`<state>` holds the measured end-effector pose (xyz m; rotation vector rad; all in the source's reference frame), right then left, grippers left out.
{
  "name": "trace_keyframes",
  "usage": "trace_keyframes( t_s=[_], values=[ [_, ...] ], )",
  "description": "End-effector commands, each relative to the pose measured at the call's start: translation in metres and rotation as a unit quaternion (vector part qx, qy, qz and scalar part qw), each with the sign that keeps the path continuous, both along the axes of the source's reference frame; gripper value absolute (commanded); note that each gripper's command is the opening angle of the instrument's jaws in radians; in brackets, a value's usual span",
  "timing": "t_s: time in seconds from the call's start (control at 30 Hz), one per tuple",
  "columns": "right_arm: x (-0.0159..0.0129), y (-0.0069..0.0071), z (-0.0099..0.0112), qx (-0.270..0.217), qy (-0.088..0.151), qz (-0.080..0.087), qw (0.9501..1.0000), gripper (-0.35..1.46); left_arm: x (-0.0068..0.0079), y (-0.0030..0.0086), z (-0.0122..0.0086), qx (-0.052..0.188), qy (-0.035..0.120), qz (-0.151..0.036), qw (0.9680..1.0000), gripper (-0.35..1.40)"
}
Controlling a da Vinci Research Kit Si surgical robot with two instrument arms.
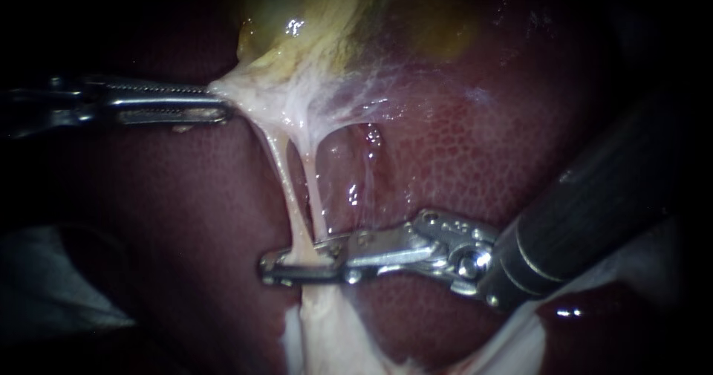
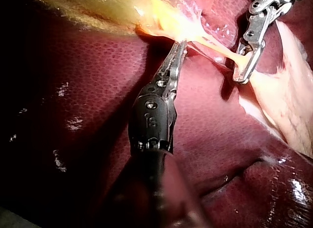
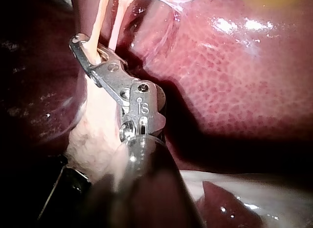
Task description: Going back first clip left tube
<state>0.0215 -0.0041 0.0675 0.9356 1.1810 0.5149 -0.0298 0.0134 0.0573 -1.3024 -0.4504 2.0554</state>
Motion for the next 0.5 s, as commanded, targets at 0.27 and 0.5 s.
trace_keyframes(
  t_s=[0.27, 0.5],
  values=[
    [0.0011, 0.0006, 0.0004, -0.103, 0.017, 0.009, 0.9945, 0.45, 0.0, 0.0, 0.0, 0.0, 0.0, 0.0, 1.0, -0.35],
    [-0.0001, 0.0031, 0.0, -0.165, -0.031, 0.037, 0.9851, 0.49, -0.0001, 0.0, 0.0, 0.0, 0.0, -0.001, 1.0, -0.35]
  ],
)
